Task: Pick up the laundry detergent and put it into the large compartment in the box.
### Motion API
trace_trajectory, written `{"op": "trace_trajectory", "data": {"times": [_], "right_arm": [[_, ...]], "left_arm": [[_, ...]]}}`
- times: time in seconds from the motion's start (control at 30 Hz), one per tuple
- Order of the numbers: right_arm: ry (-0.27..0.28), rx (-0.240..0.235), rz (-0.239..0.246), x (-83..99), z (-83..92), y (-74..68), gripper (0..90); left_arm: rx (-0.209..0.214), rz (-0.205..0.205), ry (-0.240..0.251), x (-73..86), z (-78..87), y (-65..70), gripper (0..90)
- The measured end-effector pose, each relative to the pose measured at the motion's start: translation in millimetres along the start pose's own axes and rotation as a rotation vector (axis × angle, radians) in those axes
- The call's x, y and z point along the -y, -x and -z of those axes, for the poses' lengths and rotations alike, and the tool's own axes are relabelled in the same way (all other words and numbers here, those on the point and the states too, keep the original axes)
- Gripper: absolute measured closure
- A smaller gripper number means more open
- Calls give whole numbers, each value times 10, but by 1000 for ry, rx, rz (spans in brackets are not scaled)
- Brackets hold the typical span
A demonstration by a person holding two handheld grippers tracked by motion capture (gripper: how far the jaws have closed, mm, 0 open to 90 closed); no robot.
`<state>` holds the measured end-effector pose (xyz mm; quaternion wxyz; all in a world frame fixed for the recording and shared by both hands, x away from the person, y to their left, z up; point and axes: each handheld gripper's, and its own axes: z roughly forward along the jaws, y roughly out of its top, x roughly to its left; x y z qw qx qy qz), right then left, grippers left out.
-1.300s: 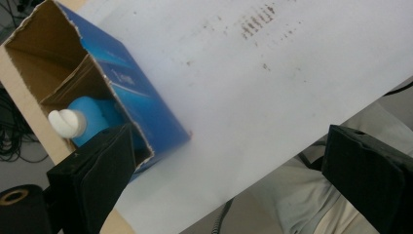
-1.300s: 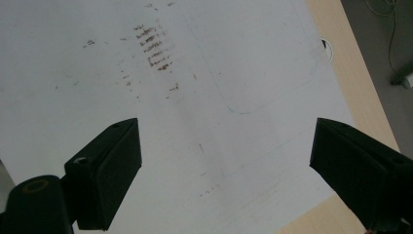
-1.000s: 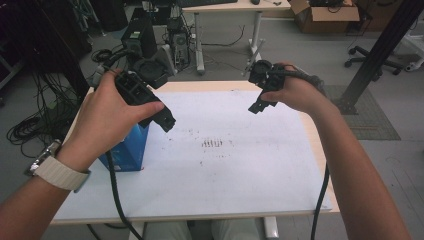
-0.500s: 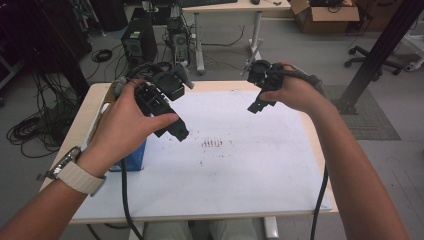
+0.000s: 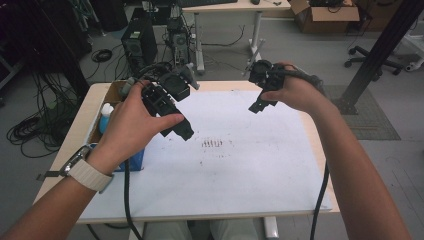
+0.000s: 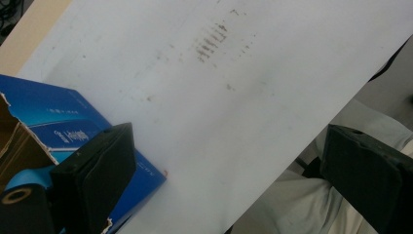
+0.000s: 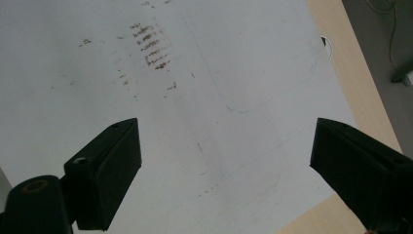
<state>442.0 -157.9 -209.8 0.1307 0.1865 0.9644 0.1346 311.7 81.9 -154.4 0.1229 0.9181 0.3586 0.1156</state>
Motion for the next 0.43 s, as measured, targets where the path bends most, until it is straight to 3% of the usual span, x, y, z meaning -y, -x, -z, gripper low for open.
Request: {"op": "trace_trajectory", "data": {"times": [0.43], "right_arm": [[-1, -2, 0, -7, -28, 1, 112]], "left_arm": [[13, 5, 5, 0, -17, -38, 66]]}}
